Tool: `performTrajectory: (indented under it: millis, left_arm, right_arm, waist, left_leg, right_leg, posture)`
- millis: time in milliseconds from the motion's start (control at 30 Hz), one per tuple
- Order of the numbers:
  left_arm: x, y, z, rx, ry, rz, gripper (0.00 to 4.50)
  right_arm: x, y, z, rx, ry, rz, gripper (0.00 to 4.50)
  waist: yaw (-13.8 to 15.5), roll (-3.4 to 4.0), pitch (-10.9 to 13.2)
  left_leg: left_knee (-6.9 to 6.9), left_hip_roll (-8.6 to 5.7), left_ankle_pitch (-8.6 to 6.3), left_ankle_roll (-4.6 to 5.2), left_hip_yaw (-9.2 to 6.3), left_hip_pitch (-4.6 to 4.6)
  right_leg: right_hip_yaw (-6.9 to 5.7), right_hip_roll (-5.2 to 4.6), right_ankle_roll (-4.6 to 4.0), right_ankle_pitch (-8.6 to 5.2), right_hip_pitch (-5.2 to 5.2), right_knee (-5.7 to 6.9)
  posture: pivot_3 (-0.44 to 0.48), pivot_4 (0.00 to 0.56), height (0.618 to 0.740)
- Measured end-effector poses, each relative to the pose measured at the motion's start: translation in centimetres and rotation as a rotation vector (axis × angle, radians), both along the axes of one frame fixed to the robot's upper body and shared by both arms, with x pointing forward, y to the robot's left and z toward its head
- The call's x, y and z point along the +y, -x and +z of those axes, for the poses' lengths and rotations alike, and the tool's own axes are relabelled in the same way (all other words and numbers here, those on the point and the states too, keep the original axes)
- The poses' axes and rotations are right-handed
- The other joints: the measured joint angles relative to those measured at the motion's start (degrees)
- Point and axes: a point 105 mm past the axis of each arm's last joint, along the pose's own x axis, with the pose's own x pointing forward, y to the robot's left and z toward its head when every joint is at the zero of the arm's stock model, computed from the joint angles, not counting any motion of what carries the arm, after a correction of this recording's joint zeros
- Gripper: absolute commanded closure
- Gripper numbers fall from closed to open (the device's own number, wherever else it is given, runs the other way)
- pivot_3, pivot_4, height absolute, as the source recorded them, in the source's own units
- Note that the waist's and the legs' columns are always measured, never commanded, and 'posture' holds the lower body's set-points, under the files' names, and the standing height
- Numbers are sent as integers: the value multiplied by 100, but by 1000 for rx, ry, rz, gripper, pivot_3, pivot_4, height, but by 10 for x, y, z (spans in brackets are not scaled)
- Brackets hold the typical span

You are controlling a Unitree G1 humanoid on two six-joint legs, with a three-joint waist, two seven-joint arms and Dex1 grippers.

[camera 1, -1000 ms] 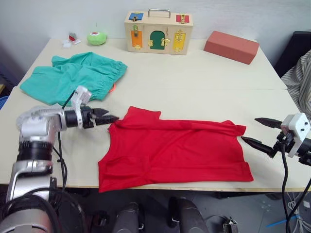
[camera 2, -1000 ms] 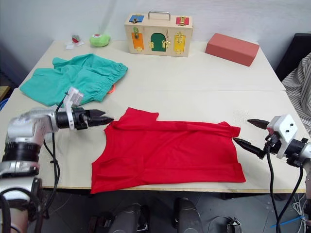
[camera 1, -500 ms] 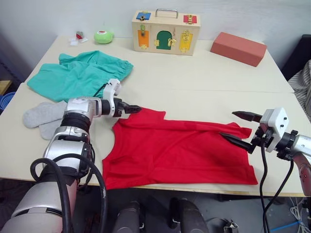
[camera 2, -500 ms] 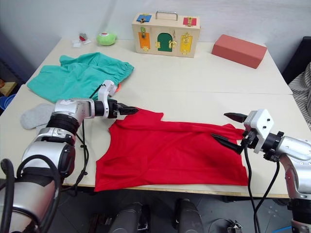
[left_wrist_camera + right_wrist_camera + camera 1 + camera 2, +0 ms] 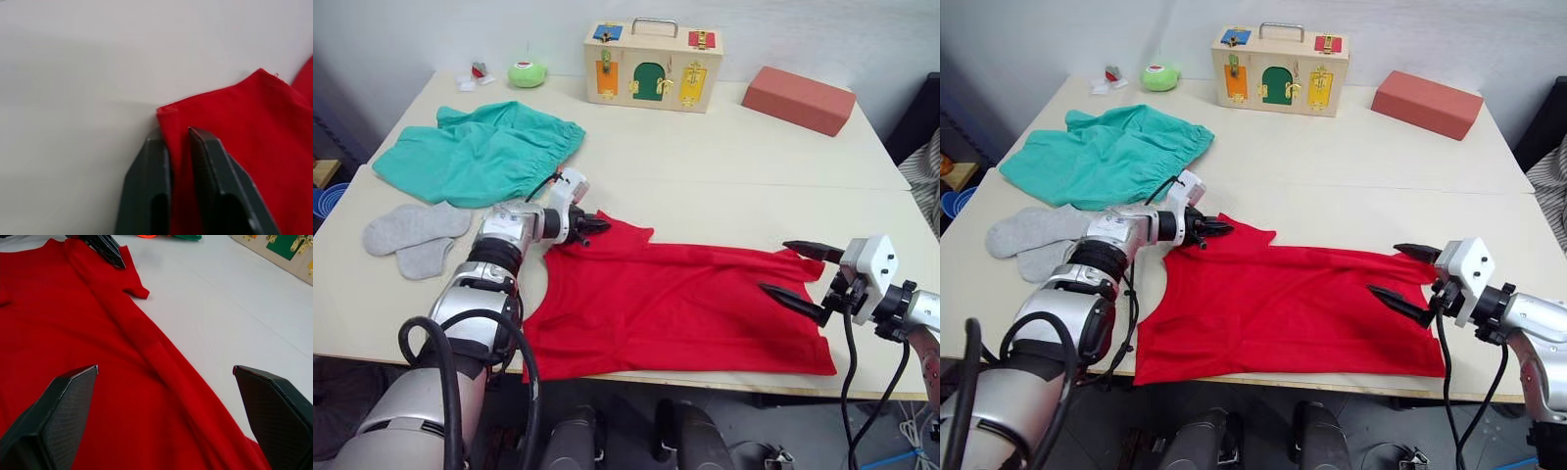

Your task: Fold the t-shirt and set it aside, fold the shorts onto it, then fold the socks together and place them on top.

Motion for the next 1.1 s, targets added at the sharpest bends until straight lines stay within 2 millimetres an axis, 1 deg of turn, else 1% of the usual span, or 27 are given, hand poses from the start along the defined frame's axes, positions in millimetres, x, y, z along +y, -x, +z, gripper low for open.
performTrajectory:
  millis: [100, 133, 233, 300, 367, 500, 567, 633, 867, 1000, 1100]
  left_arm:
    - [0, 7, -3, -65, 47, -64, 4452]
    - [2, 12, -2, -107, 71, -108, 4452]
    - [0, 24, 6, -228, 101, -223, 4452]
    - [4, 35, 17, -353, 104, -316, 4452]
    - [10, 45, 22, -437, 111, -368, 4452]
    - [21, 68, 15, -537, 77, -474, 4452]
    - [27, 79, 6, -564, 29, -530, 4452]
    - [30, 84, 2, -583, 5, -555, 4452]
    - [34, 94, 7, -702, -91, -642, 4452]
    - [34, 101, 2, -686, -98, -667, 4452]
    - [47, 109, -3, -633, -120, -669, 4452]
  right_arm:
    - [-4, 6, -3, 20, -15, -12, 0]
    - [-4, 7, -4, 30, -22, -10, 0]
    - [-3, 11, -7, 43, -22, -9, 0]
    - [-4, 14, -9, 54, -20, -17, 0]
    - [-7, 17, -13, 67, -18, -29, 0]
    - [-10, 20, -16, 79, -17, -44, 0]
    - [-12, 22, -18, 85, -17, -56, 0]
    - [-14, 23, -19, 89, -15, -61, 0]
    - [-19, 30, -34, 126, -28, -85, 0]
    - [-20, 32, -38, 137, -21, -90, 0]
    - [-22, 33, -40, 138, -21, -95, 0]
  waist:
    - [-5, 0, 0]
    - [-8, -1, 1]
    - [-23, -1, 1]
    - [-28, 0, 0]
    - [-31, 0, 0]
    - [-30, 0, 0]
    - [-28, 0, 0]
    - [-21, 0, 0]
    - [-5, 0, 0]
    - [-28, 0, -1]
    - [-80, 1, 0]
  left_leg:
    - [0, 7, -2, -3, 1, -2]
    - [0, 9, -2, -3, 1, -3]
    - [0, 11, -2, -4, 5, -2]
    - [0, 13, -3, -5, 5, -1]
    - [0, 13, -5, -3, 6, -1]
    - [0, 13, -6, 0, 6, -1]
    - [0, 13, -7, 2, 6, -1]
    - [0, 13, -8, 4, 6, -2]
    - [0, 9, -17, 20, 14, -3]
    - [0, 13, -18, 22, 18, -1]
    - [0, 16, -18, 20, 18, -1]
  right_leg:
    - [0, 1, 0, 0, -1, -5]
    - [-2, 3, -1, 1, -2, -8]
    - [-6, 4, -2, 3, -3, -9]
    - [-5, 4, -3, 3, -2, -10]
    - [-3, 3, -3, 3, -2, -12]
    - [-4, 3, 0, 7, -1, -16]
    - [-3, 3, 0, 7, 0, -17]
    - [-4, 3, 1, 10, 0, -19]
    - [-6, 1, 9, 16, 4, -30]
    - [-6, 4, 12, 17, 3, -30]
    - [-3, 5, 11, 17, 2, -30]
  posture:
    - [0, 150, 740]
    - [0, 150, 740]
    - [0, 150, 740]
    - [0, 150, 740]
    - [0, 150, 740]
    - [0, 150, 740]
    - [0, 150, 740]
    - [0, 150, 740]
    - [0, 150, 740]
    - [0, 150, 740]
    - [0, 150, 740]
